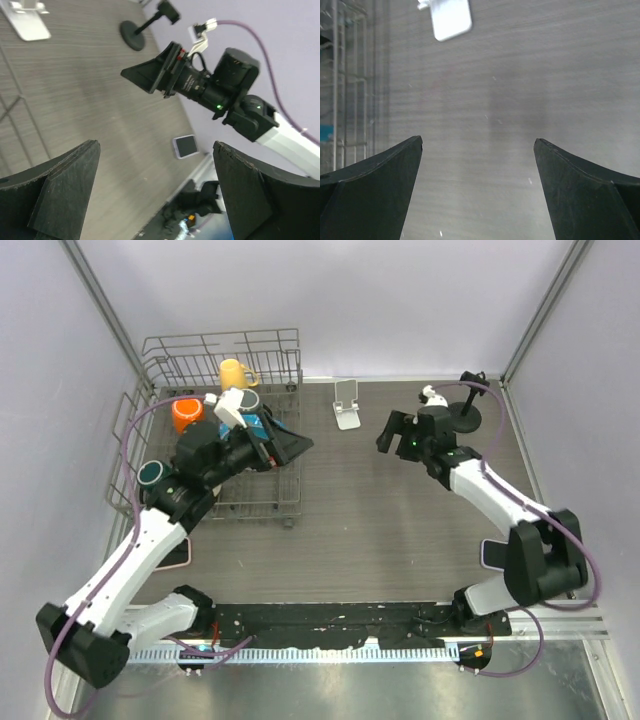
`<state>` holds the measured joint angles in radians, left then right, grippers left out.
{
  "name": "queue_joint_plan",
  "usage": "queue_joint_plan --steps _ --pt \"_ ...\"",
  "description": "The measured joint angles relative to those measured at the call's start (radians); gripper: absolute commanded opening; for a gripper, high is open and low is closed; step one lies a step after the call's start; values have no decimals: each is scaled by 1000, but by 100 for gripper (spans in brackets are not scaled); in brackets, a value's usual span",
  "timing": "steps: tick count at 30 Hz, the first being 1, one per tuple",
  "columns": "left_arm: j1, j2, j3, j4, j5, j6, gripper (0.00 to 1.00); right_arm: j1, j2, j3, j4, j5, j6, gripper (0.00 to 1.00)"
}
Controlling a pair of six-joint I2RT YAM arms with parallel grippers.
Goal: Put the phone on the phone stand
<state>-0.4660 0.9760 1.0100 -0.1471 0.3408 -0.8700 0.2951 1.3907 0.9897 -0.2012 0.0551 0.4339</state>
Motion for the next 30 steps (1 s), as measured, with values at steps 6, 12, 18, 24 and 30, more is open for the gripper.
queue_joint_plan --steps 6,12,18,24,30 --pt "-45 126 18 68 -144 130 100 0 291 100 306 -82 12 99" --pt "-45 223 63 282 -253 237 100 8 634 451 384 -109 -32 99" --pt "-45 369 159 472 -297 282 100 23 835 766 334 -94 -173 99" --pt "-43 426 192 598 -303 314 100 37 896 864 326 -127 -286 99" --pt "-43 420 160 668 -306 317 100 64 938 925 265 -107 -351 99"
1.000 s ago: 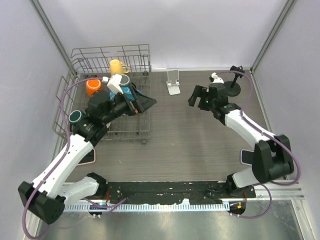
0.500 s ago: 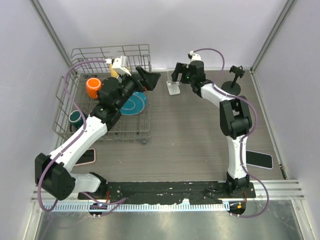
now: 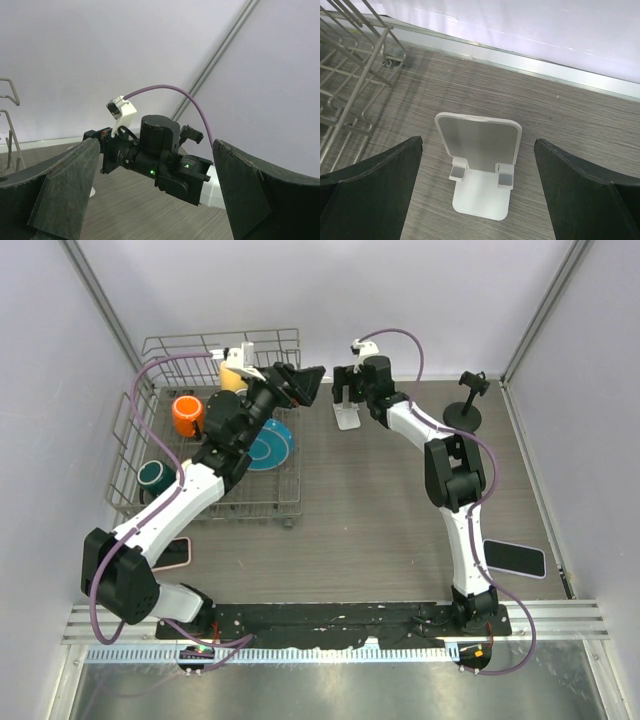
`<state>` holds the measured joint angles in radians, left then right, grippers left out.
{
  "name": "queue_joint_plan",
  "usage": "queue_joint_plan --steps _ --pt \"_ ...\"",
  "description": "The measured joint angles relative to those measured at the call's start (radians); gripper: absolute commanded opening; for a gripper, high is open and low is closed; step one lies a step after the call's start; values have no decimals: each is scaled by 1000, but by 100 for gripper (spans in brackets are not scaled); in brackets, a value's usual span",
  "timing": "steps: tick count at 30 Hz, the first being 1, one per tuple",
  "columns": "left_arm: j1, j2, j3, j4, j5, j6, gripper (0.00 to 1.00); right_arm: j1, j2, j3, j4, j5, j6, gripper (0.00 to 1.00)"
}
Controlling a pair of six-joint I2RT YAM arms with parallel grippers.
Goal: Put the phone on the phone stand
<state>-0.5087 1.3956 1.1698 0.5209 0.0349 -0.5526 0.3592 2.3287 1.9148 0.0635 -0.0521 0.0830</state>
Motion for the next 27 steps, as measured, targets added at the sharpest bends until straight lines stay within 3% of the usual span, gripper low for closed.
queue_joint_plan --steps 6,17,27 --pt "0 0 -14 -5 0 10 100 43 9 14 -46 145 -61 99" --pt "0 53 -14 -11 56 -29 100 72 85 76 -80 264 -69 98" --pt "0 55 -15 -19 55 -28 100 72 124 146 -95 316 -45 86"
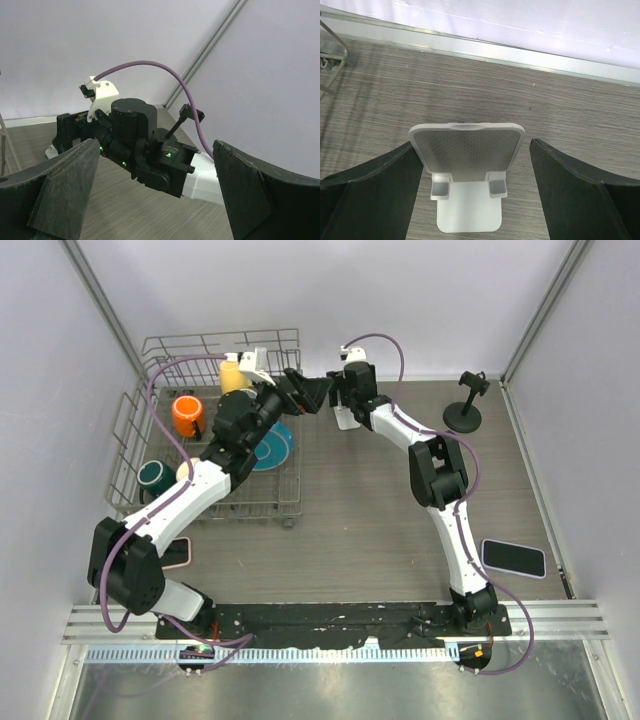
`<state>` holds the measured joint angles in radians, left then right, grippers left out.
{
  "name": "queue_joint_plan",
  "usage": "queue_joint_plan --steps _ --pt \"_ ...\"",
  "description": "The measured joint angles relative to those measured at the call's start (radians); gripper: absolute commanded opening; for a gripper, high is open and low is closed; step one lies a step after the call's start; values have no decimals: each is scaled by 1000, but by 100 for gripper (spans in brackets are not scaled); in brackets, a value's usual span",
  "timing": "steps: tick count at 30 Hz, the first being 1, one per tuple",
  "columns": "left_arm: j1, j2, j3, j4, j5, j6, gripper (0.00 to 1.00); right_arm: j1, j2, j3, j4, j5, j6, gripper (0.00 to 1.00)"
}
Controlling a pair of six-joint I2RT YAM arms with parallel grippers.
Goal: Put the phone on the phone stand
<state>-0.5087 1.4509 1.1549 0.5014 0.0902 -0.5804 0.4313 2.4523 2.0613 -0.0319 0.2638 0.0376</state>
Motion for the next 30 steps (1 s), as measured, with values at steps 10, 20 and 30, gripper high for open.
queue_joint_plan --steps 10,20,30 --pt "0 -3 -14 -9 0 13 100 3 2 6 0 -7 12 51" --pt "0 -7 -21 -16 1 13 100 4 16 29 -6 74 22 1" --pt "0 -7 -30 -20 8 11 100 -68 70 146 -31 87 26 1"
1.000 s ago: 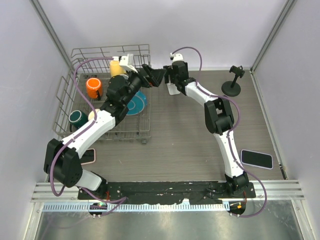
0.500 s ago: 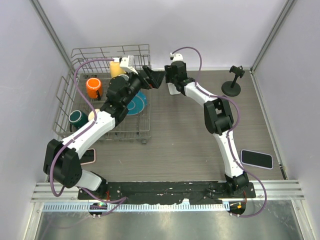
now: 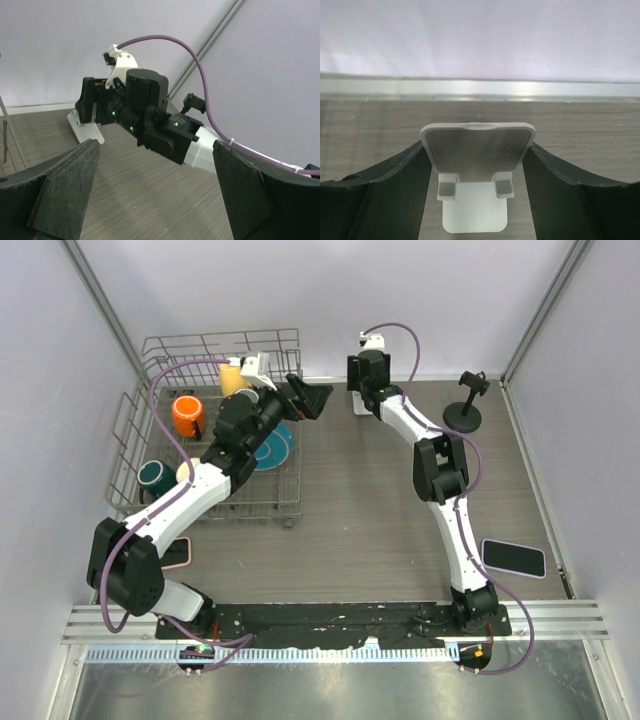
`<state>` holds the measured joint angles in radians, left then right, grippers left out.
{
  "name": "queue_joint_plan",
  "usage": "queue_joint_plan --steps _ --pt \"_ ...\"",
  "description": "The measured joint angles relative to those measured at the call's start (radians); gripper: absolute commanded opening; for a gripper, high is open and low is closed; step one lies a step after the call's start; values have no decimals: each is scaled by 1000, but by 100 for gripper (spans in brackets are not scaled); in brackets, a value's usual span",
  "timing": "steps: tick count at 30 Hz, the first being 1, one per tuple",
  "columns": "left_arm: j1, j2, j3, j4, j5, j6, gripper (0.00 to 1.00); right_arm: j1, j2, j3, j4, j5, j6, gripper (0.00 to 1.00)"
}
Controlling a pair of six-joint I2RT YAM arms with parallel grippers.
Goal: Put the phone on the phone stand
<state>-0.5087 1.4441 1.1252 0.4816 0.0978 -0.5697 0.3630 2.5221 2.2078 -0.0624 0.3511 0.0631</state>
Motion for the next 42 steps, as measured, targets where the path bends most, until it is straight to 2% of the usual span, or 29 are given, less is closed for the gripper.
queue_joint_plan --steps 4,20,24,27,28,30,31,36,39,42 --pt "0 0 -3 0 4 -3 100 -28 38 73 -29 -1 0 1" --pt "0 1 -3 0 28 -26 100 -6 39 59 -67 33 -1 1" --pt "0 1 -3 0 27 -25 100 -5 39 59 -72 37 0 3" --pt "0 0 -4 -1 27 -24 100 -5 39 58 -74 40 2 12" --pt "0 0 -5 -1 26 -24 100 -5 39 59 -74 41 3 21" --pt "0 -2 -9 -1 26 -23 100 -5 39 59 -74 41 3 32" --pt "0 -3 -10 -3 26 -23 100 -5 39 59 -74 41 3 45" --pt "0 -7 -11 -8 26 -20 100 -5 39 58 -74 44 3 73" --pt "0 -8 -11 -8 26 -20 100 -5 39 55 -70 44 2 82" --pt "0 -8 -11 -9 26 -19 100 -5 39 50 -69 45 -3 87"
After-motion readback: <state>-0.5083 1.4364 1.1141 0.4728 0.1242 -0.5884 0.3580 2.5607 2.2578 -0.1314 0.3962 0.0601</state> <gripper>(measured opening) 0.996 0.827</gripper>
